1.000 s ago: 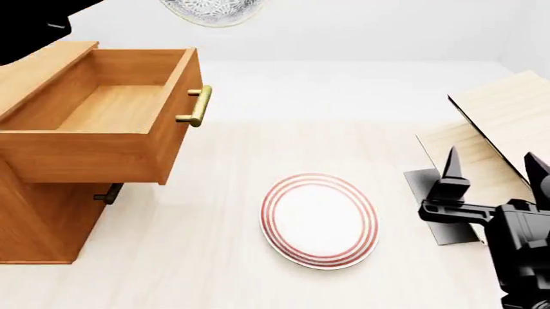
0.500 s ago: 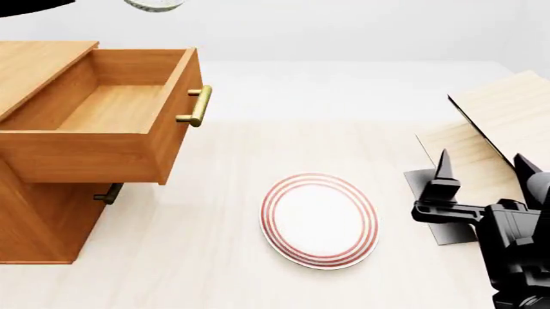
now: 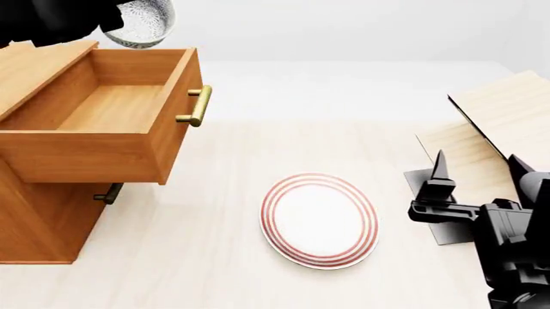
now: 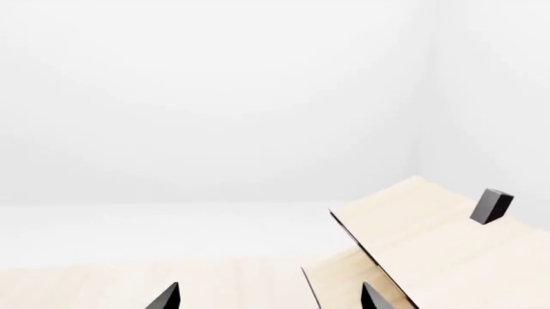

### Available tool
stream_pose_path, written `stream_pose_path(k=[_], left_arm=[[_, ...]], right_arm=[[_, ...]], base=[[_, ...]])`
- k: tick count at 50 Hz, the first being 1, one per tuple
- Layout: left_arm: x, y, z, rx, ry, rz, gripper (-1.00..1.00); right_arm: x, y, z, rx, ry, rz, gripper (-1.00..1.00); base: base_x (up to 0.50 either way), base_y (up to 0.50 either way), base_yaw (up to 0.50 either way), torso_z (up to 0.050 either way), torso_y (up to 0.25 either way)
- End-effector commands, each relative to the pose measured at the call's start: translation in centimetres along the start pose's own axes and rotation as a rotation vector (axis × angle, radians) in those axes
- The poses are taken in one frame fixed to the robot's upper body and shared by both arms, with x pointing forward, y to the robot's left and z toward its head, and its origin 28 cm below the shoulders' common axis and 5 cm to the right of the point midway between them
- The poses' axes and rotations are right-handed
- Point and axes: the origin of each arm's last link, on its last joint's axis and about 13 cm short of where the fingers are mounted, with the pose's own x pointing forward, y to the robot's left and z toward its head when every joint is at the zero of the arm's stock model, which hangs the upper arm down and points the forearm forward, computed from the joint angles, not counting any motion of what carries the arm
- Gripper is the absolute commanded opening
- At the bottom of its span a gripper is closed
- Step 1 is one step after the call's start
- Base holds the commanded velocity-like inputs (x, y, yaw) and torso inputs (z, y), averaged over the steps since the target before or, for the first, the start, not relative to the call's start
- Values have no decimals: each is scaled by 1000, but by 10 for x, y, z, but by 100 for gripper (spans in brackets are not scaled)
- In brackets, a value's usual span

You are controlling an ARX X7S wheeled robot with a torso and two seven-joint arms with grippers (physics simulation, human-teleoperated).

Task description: Open the top drawer of the cabinet and put the bowl in it.

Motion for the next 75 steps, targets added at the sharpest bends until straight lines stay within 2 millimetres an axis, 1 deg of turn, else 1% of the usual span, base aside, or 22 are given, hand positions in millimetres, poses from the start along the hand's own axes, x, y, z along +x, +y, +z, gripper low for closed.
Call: stream_pose_path(k=[1, 13, 20, 33, 57, 67, 75], left_arm=[[18, 3, -8, -41, 8, 49, -100], [34, 5, -19, -73, 45, 73, -100], [39, 3, -28, -89, 63, 73, -100], [47, 6, -40, -156, 81, 119, -100], [54, 11, -44, -243, 53, 202, -100], [56, 11, -50, -236, 65, 208, -100], [60, 14, -58, -239, 82, 231, -100]], right_arm=[[3, -1, 0, 14, -10, -3, 100], [4, 0, 0, 14, -5, -1, 100], [5, 1, -1, 13, 0, 0, 100], [6, 1, -4, 11, 9, 0, 100], [8, 2, -8, 12, 21, 1, 100], [8, 3, -9, 13, 24, 1, 100], [8, 3, -10, 14, 27, 0, 100]], base=[[0, 0, 0, 0, 0], [0, 0, 0, 0, 0], [0, 0, 0, 0, 0], [0, 0, 0, 0, 1], [0, 0, 0, 0, 0], [0, 0, 0, 2, 0], [0, 0, 0, 0, 1]])
